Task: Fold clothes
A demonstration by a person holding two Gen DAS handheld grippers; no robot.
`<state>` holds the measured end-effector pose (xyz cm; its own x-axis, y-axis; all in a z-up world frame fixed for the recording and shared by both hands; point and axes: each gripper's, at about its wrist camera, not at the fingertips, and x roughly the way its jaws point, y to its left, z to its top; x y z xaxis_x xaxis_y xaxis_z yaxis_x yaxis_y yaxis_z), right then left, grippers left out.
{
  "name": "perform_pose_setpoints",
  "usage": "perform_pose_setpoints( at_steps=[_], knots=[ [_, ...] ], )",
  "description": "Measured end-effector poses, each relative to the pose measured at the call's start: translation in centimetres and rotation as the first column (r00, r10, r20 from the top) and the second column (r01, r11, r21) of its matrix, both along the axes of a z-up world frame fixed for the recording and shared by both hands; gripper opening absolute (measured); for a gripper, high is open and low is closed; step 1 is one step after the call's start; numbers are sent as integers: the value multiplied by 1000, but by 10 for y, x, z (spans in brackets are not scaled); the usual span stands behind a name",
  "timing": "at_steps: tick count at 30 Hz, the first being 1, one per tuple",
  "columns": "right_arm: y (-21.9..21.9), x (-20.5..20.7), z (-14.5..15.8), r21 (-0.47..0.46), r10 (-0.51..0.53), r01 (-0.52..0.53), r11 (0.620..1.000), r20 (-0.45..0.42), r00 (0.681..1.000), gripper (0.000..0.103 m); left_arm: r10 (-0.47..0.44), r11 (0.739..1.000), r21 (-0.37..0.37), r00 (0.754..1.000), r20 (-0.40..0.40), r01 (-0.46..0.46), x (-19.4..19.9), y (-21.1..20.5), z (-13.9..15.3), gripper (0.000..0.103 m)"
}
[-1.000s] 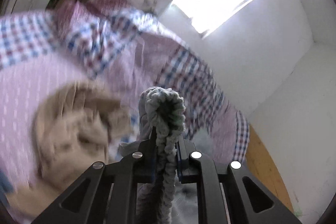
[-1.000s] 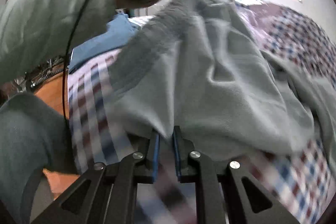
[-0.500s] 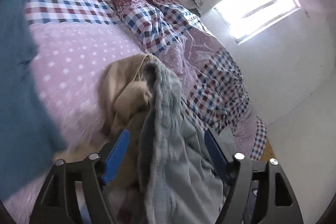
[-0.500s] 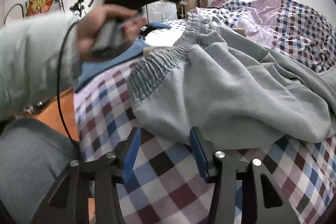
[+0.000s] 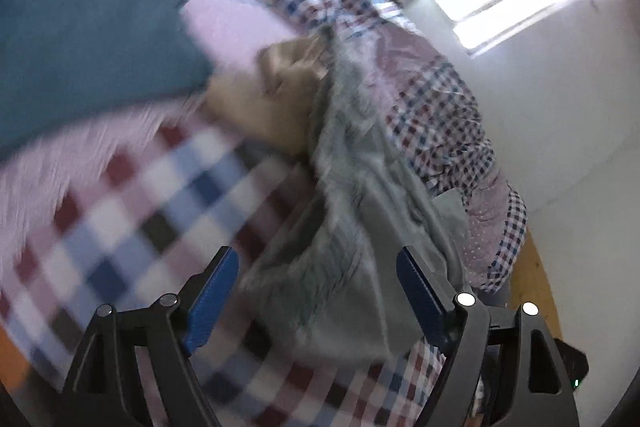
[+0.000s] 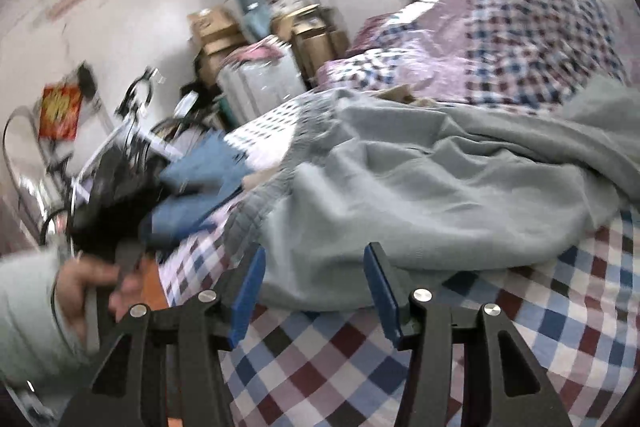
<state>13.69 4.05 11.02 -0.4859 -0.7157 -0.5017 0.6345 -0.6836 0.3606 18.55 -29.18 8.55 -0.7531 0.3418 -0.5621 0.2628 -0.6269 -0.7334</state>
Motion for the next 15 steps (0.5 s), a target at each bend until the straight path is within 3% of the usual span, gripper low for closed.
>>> perform_pose_setpoints(
  at_steps=[4,8,11,15],
  knots=[
    [20,-12,1,-71,-67,70,995,42,997,55,-57,998,25,996,67,55,4,22,-21,84],
    [33,-23,1,-99,-125,131,986,70,990,55,-102,994,37,994,41,101,-3,40,-22,85],
    [42,-28,0,-110,-155,164,980,88,984,55,-70,998,10,996,55,70,-6,45,-25,85],
    [54,-37,-5,-122,-196,211,970,121,973,55,-28,996,90,998,56,23,-9,37,-30,84]
  ],
)
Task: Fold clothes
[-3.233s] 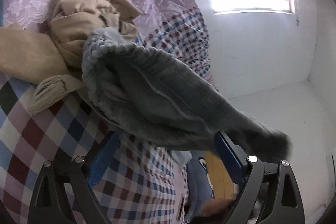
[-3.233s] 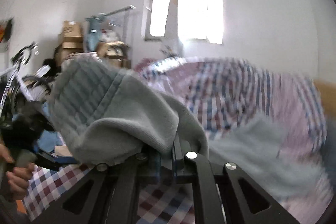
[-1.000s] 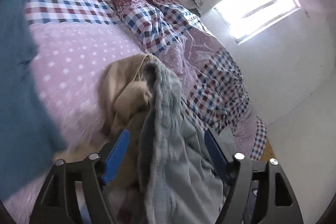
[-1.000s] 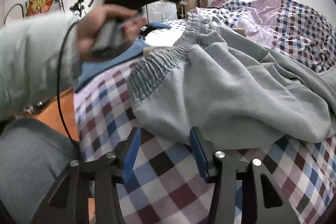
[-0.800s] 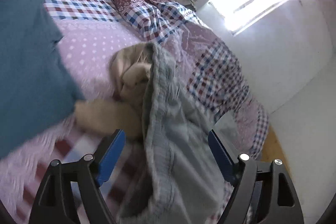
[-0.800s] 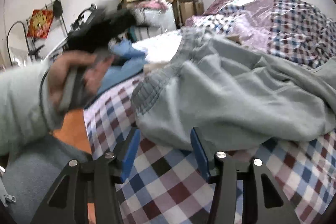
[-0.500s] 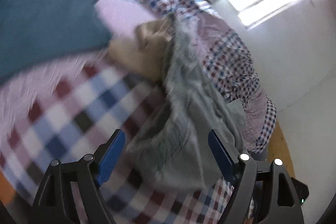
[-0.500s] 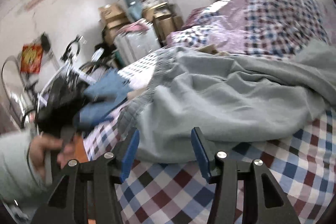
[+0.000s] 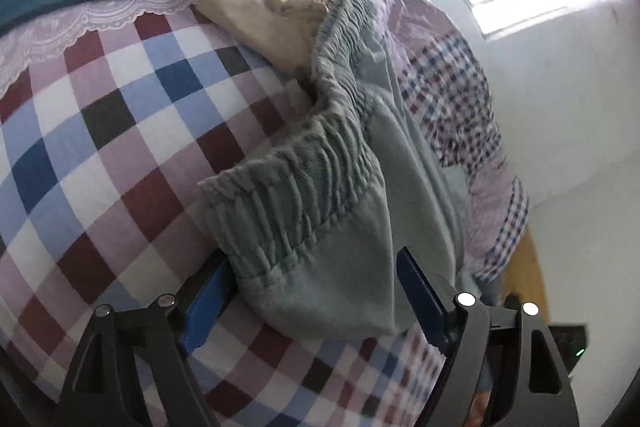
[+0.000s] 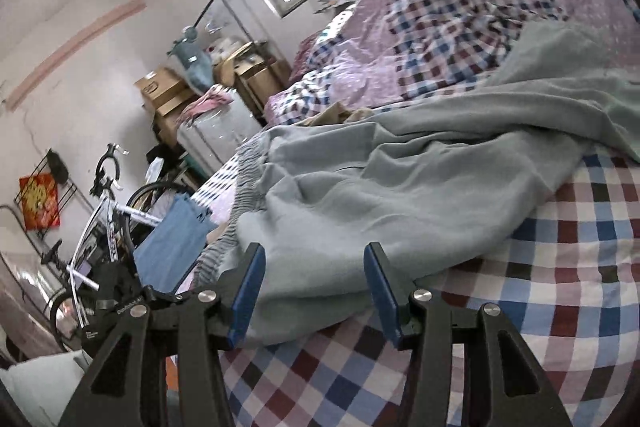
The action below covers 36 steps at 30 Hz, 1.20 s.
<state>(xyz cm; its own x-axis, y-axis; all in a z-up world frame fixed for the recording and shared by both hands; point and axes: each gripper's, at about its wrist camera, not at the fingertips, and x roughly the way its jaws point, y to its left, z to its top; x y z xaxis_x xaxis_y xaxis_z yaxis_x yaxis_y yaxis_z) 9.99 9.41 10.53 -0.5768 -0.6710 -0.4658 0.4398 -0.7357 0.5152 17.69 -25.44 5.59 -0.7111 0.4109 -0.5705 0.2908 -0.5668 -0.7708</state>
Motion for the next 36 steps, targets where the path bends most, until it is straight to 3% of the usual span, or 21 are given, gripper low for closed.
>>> perform_pose_setpoints(
  at_steps=[5,7,9,12,17,18,19,21,24,26,31,34,36],
  knots=[
    [7,-9,-11,-7,-42,43,999,50,998,55,32,999,33,999,15,-32,-2,-6,-11,77],
    [8,-10,-15,1,-53,53,999,64,997,56,38,999,23,999,25,-38,0,-5,-13,70],
    [8,-12,-20,2,-59,59,998,80,995,57,26,998,61,999,48,-29,1,-1,-22,64],
    [5,-14,-27,-17,-55,57,998,110,992,57,13,989,145,998,53,-21,-2,5,-32,64],
    [3,-14,-33,-17,-53,56,998,127,990,57,34,987,158,998,44,-41,-12,8,-40,64],
    [2,-14,-33,-17,-55,57,998,127,990,57,38,986,164,998,44,-45,-12,7,-41,53],
    [3,-14,-33,-18,-56,59,998,126,990,57,42,984,169,998,43,-49,-12,6,-42,30],
    [4,-14,-32,-16,-61,63,998,123,991,57,65,970,230,997,40,-73,-9,-5,-43,17],
    [5,-14,-30,-21,-63,66,998,121,991,57,93,967,240,995,-29,-83,-4,-18,-26,12],
    [5,-14,-29,-22,-65,68,997,120,991,57,89,973,221,989,-117,-62,-6,-26,0,11],
    [10,-16,-29,-33,-77,82,996,128,989,57,130,977,199,948,-291,-73,-21,-53,64,11],
    [12,-18,-31,-33,-83,89,996,138,987,57,160,979,171,930,-331,-108,-36,-65,77,11],
    [13,-19,-33,-29,-88,93,995,144,986,57,166,978,175,930,-329,-113,-41,-65,66,11]
  ],
)
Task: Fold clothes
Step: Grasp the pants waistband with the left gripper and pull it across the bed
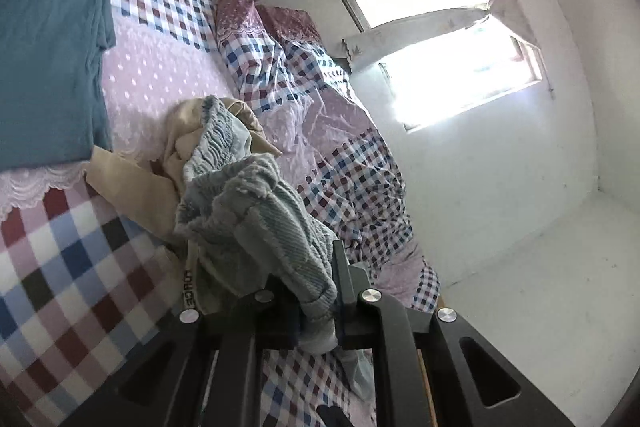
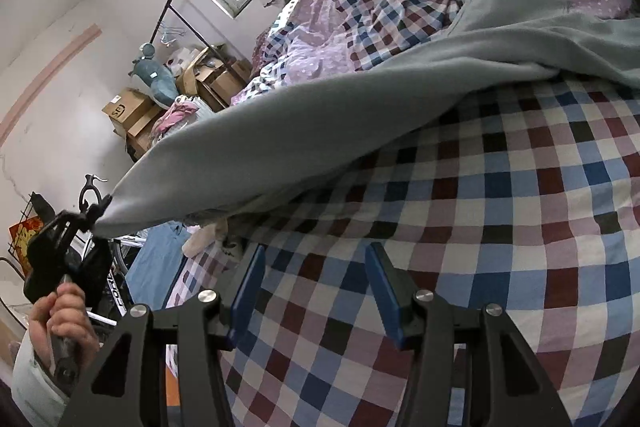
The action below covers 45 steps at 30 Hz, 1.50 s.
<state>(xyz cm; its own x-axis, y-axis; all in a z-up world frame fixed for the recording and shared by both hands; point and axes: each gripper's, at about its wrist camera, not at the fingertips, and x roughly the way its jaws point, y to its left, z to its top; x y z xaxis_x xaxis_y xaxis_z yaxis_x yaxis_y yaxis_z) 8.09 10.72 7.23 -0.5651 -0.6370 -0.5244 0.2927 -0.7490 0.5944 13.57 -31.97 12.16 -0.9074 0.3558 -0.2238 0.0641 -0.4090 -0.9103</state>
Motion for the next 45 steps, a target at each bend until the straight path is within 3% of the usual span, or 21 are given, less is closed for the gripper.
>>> perform_pose_setpoints(
  at_steps=[5,8,11,13,15,20,30,35,43,45],
  knots=[
    [4,-5,-6,13,-18,17,1000,17,1000,57,-33,999,28,999,37,32,-5,12,-49,12],
    [9,-12,-13,29,-43,43,999,34,998,57,-34,999,16,996,81,33,-3,13,-59,20],
    [12,-18,-23,31,-65,63,998,63,996,57,-32,1000,5,990,134,31,-4,15,-66,42],
    [10,-20,-29,34,-69,67,997,72,995,57,-20,1000,-11,985,169,23,-2,16,-71,70],
    [8,-22,-34,37,-74,71,997,81,994,57,-24,1000,-10,975,219,27,2,20,-83,76],
    [0,-19,-41,61,-64,59,996,79,995,57,-67,998,42,944,322,56,6,35,-114,78],
    [-5,-17,-43,71,-53,49,996,67,996,57,-96,993,-32,928,361,116,29,58,-117,80],
    [-6,-15,-41,68,-50,45,997,67,997,57,-134,990,18,925,357,137,32,66,-127,83],
    [-5,-13,-42,65,-41,37,997,64,997,57,-221,970,173,923,316,172,21,76,-141,84],
    [-5,-12,-42,64,-41,37,997,63,997,57,-224,969,175,922,316,176,16,77,-144,84]
  ],
)
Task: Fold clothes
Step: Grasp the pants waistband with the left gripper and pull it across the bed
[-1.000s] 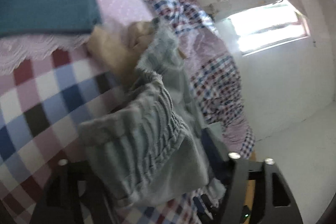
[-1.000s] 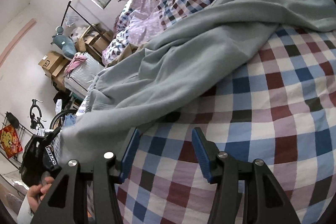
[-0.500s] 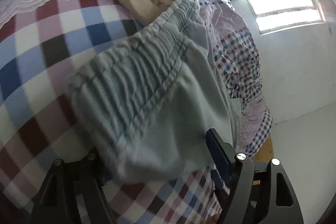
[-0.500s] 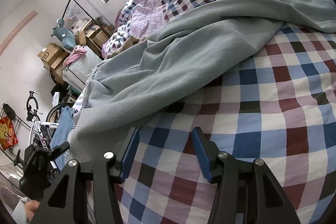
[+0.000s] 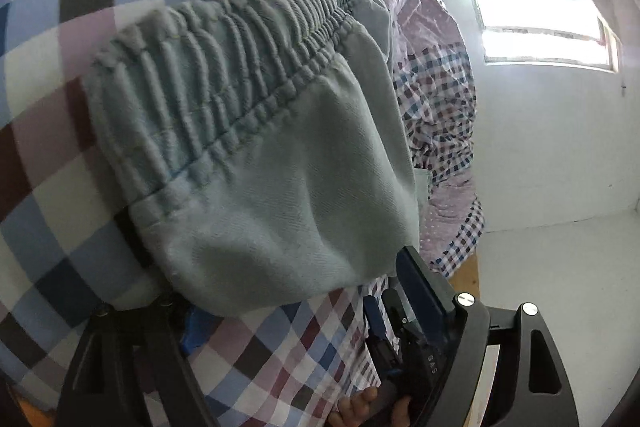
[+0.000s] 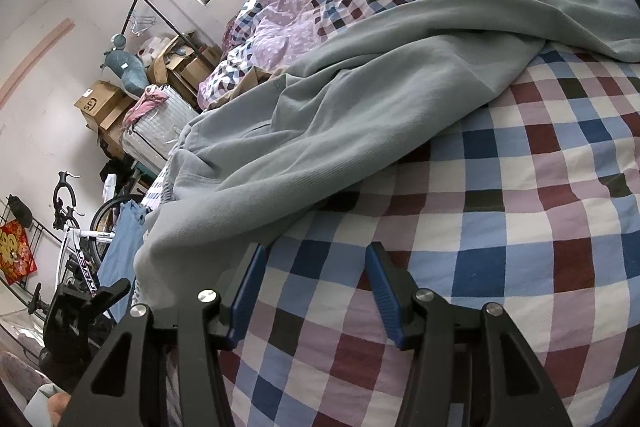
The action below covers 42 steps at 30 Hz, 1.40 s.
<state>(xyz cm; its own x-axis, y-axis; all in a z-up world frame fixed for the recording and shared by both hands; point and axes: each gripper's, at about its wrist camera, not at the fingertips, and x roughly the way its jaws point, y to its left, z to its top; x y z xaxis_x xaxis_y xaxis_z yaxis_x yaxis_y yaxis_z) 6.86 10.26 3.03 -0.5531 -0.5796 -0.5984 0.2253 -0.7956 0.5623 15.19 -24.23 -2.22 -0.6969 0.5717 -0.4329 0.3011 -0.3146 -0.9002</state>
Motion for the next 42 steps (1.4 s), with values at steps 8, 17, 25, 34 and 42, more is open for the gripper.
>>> perform_pose_setpoints(
  at_steps=[8,17,25,34,42],
  knots=[
    [6,-2,-1,-26,-7,7,1000,3,1000,55,-40,998,-41,996,-82,37,-18,-2,24,22],
    [101,-33,-7,-139,-253,261,955,72,965,56,-74,994,-95,979,-190,57,-31,-3,64,13],
    [224,-71,-13,-148,-476,498,855,158,865,57,-90,995,-56,984,-152,82,-33,-9,57,12],
    [293,-128,-21,-84,-588,608,790,177,789,54,-99,995,-40,988,-116,95,-32,-10,49,12],
    [305,-180,-15,171,-633,613,772,121,764,12,-98,994,-48,990,-98,94,-35,-11,46,12]
  ],
)
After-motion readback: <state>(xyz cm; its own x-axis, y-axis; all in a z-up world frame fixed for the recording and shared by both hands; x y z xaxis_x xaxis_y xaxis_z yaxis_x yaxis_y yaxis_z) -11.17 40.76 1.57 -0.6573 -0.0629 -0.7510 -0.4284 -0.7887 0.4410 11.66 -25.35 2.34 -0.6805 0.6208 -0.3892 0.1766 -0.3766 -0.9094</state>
